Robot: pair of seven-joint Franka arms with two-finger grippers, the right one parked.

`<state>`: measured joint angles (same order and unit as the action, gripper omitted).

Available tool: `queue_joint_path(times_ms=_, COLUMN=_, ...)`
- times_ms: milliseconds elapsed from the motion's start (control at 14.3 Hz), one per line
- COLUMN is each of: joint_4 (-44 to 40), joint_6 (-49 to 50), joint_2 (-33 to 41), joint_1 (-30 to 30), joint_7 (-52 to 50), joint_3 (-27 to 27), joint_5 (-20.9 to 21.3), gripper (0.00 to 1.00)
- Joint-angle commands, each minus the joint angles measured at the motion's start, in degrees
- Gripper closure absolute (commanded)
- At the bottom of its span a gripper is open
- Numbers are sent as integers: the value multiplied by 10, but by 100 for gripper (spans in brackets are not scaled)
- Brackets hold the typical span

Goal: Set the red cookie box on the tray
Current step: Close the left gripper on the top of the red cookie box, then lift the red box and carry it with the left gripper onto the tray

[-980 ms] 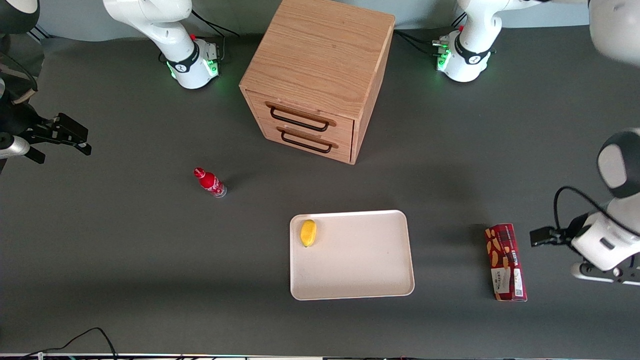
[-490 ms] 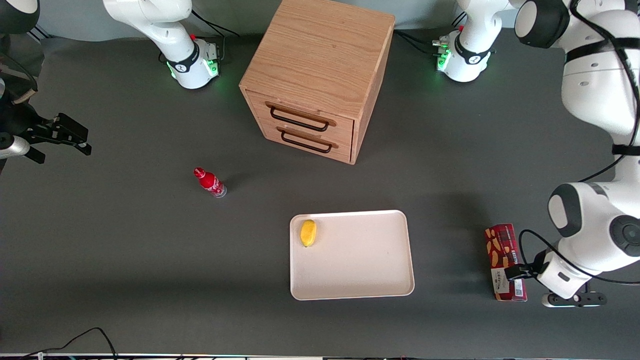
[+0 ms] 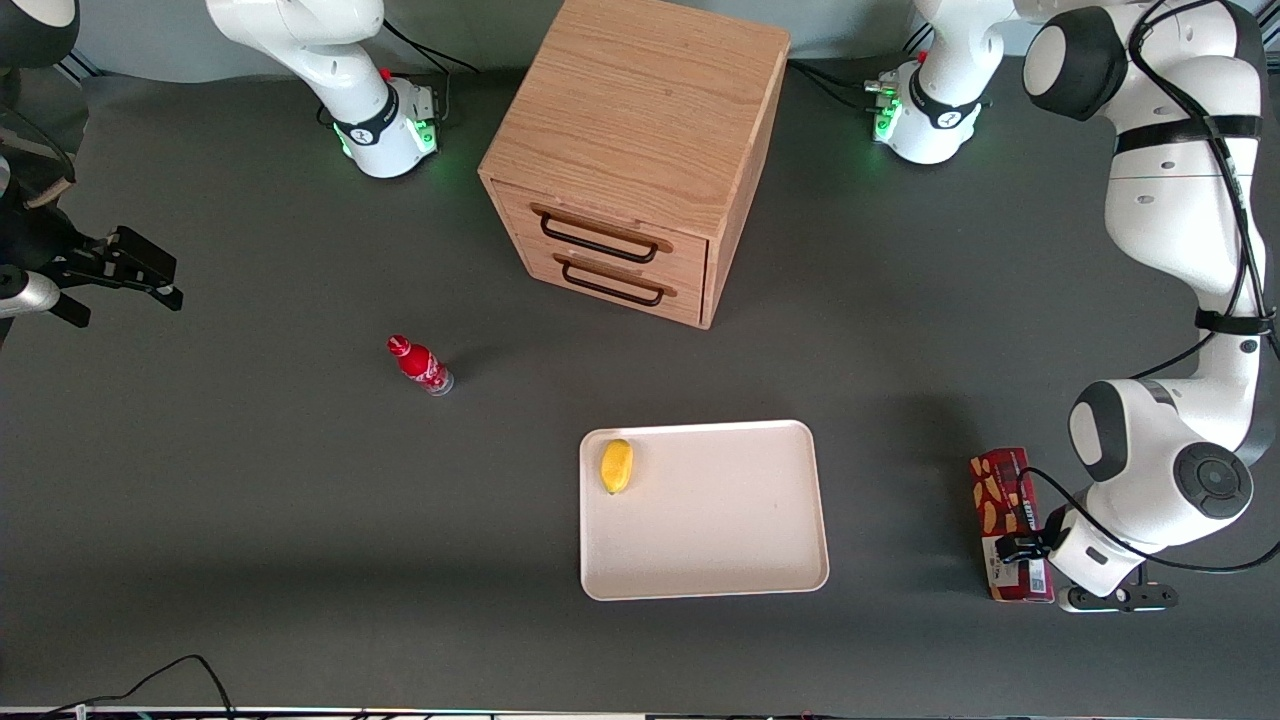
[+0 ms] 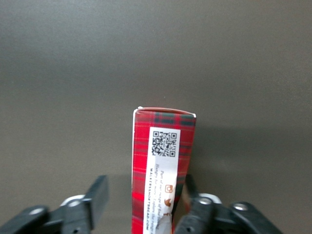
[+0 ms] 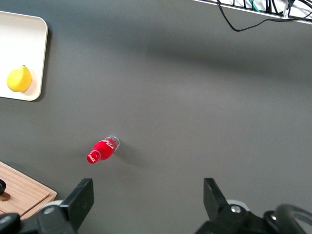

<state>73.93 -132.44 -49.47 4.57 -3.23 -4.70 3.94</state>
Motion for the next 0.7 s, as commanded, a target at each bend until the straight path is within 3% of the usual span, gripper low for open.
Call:
queue_joint_path(times_ms=0, joint_4=11, joint_6=-18, joint_2=6, joint_1=-6, joint_7=-20, joint_3=1, joint_5=12, gripper=100)
queue_joint_path(times_ms=420, joint_4=-7, joint_6=-2, joint_2=31, joint_1=-7, joint_7=-22, joint_3=0, joint_5=14, gripper=100)
queue_joint_path(times_ms=630, joint_4=-54, joint_6=112, joint_2=73, joint_1=-13, joint_7=-24, joint_3=-7, joint_5=11, gripper=100)
